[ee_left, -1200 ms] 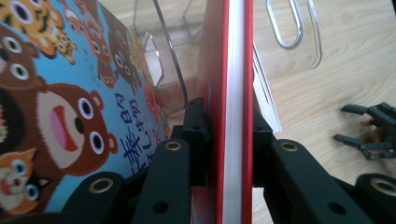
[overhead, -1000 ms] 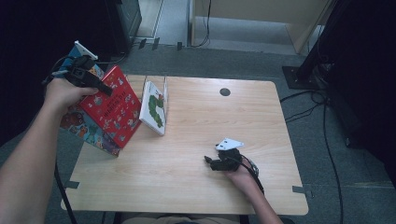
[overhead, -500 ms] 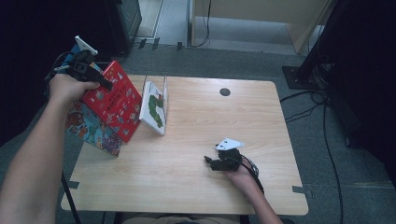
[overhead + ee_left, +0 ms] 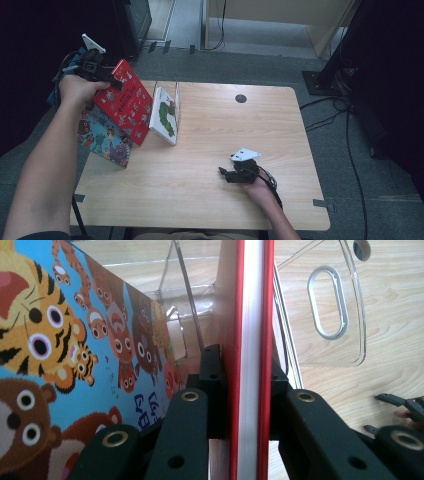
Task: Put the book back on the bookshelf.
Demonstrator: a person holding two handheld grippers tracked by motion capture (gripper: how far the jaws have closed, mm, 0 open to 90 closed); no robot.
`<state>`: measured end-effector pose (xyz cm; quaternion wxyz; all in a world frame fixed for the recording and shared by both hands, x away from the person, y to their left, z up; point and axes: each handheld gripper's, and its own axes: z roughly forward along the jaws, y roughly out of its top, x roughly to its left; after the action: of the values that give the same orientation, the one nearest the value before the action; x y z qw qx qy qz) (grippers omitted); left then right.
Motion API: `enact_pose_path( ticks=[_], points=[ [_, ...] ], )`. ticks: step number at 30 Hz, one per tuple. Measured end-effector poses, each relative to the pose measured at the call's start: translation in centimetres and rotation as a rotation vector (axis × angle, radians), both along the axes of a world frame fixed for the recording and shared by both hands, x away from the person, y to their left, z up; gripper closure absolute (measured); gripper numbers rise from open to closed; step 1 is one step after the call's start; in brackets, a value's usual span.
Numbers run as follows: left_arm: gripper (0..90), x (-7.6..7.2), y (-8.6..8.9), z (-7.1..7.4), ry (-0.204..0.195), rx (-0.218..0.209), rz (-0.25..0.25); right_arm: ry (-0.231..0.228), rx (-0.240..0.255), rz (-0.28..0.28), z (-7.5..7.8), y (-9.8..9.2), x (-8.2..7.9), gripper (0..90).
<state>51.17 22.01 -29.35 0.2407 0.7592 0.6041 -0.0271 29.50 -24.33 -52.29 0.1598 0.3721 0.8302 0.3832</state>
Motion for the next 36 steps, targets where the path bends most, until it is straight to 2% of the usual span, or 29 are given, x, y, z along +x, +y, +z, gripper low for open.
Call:
enact_pose_path(
  ticks=[7, 11, 16, 23, 27, 34, 36],
  points=[
    [79.9, 0.03, 0.50, 0.09, -0.014, -0.015, 0.022, 0.003, -0.001, -0.008, 0.02, -0.09, -0.18, 30.6],
    [79.9, 0.12, 0.34, -0.19, -0.011, -0.003, 0.025, 0.003, -0.002, -0.008, 0.02, -0.09, -0.18, 30.8],
    [80.0, 0.21, 0.46, -0.34, -0.011, -0.013, 0.048, 0.001, -0.001, -0.008, 0.01, -0.08, -0.19, 31.0],
    [79.7, 0.22, 0.46, -0.54, -0.011, -0.011, 0.045, 0.003, -0.001, -0.007, 0.01, -0.09, -0.18, 31.0],
    [76.6, 0.11, 0.35, -0.44, -0.023, 0.014, 0.044, 0.004, 0.001, -0.007, 0.01, -0.09, -0.17, 31.0],
    [67.0, -0.13, 0.93, 0.14, -0.036, -0.008, 0.053, 0.004, 0.001, -0.007, 0.01, -0.09, -0.17, 31.0],
    [64.6, -0.19, 1.00, 0.33, -0.037, 0.006, 0.050, 0.003, 0.001, -0.007, 0.01, -0.10, -0.17, 31.0]
  ],
)
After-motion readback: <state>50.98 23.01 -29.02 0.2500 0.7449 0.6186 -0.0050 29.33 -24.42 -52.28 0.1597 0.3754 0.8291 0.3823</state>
